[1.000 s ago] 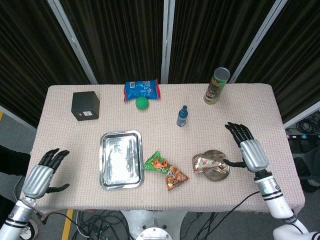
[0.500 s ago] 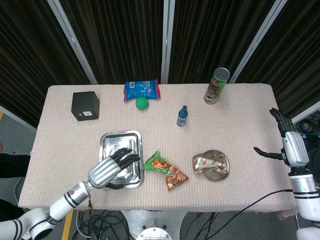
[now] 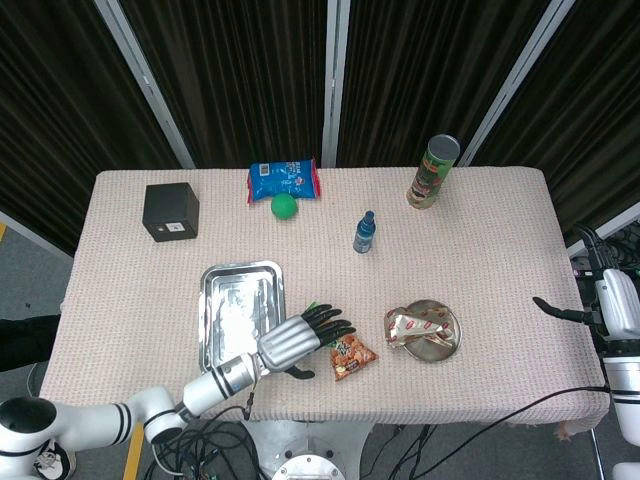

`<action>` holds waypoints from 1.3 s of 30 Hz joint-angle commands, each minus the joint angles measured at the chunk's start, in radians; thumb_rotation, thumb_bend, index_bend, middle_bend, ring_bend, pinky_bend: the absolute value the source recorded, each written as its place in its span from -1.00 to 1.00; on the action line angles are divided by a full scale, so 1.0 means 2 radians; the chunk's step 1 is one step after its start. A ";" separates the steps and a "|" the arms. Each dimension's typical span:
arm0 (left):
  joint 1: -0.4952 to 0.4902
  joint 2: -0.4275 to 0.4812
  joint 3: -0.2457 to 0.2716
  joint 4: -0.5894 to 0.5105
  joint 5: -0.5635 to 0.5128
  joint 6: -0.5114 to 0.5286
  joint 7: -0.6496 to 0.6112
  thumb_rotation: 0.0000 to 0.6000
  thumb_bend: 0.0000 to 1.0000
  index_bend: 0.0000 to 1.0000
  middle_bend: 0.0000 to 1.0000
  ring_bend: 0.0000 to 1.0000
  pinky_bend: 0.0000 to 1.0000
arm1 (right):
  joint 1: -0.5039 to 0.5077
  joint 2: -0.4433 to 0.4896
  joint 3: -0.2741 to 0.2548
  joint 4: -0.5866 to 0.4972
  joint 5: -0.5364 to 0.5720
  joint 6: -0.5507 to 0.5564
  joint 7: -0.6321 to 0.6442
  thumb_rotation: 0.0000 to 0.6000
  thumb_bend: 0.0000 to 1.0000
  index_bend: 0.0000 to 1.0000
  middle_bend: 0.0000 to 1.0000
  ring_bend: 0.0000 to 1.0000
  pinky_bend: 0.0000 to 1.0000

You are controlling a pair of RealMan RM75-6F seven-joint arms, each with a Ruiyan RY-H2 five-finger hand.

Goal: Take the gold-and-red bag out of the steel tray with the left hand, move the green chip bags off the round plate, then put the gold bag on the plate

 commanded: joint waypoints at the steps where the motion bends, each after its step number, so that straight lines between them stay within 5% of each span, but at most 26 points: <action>1: -0.012 -0.015 0.002 0.018 -0.014 -0.011 0.001 1.00 -0.64 -0.85 -0.79 -0.99 -0.84 | -0.006 -0.001 0.000 0.012 -0.002 0.001 0.014 1.00 -1.00 -1.00 -0.97 -1.00 -0.99; 15: -0.007 -0.069 0.024 0.077 -0.033 0.027 0.028 1.00 -0.34 -0.27 -0.21 -0.42 -0.31 | -0.015 -0.005 0.004 0.032 -0.001 -0.012 0.043 1.00 -1.00 -1.00 -0.98 -1.00 -0.99; 24: -0.007 -0.070 0.008 0.090 -0.021 0.099 -0.001 1.00 -0.22 0.20 0.18 -0.06 0.00 | -0.015 -0.007 0.009 0.032 -0.003 -0.016 0.047 1.00 -1.00 -1.00 -0.97 -1.00 -0.99; 33: 0.028 0.005 0.012 0.036 -0.022 0.170 0.010 1.00 -0.18 0.24 0.23 -0.02 0.03 | -0.011 -0.004 0.012 0.017 -0.007 -0.021 0.029 1.00 -1.00 -1.00 -0.98 -1.00 -0.99; 39: 0.064 0.057 0.024 0.040 -0.063 0.168 0.014 1.00 -0.19 0.23 0.22 -0.02 0.03 | -0.008 -0.004 0.014 0.004 -0.008 -0.025 0.012 1.00 -1.00 -1.00 -0.98 -1.00 -0.99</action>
